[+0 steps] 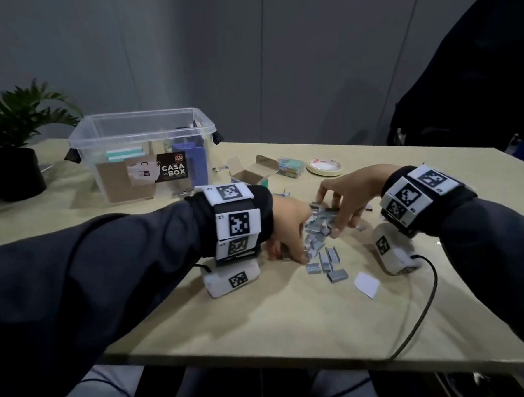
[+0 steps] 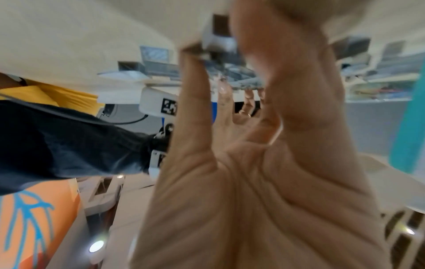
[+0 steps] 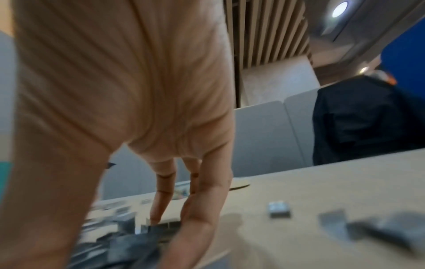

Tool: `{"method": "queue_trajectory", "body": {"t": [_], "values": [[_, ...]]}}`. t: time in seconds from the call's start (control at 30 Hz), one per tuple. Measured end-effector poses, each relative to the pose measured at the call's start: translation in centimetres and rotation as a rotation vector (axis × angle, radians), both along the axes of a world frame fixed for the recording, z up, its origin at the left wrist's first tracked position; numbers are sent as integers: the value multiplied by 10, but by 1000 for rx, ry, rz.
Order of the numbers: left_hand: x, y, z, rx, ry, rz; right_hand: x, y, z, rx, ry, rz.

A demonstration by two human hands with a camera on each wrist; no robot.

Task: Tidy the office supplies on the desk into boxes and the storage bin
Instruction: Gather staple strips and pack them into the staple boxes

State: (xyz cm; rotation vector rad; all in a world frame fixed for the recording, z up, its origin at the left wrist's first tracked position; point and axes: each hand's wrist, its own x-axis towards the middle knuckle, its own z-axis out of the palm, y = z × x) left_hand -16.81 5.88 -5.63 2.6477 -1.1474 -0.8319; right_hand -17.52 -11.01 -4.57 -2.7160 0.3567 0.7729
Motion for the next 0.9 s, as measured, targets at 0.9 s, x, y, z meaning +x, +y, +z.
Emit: {"method": "queue_trajectory", "body": {"t": [0.9], "values": [[18, -21, 12, 107, -161, 21, -66, 28, 10, -73, 21, 100]]}}
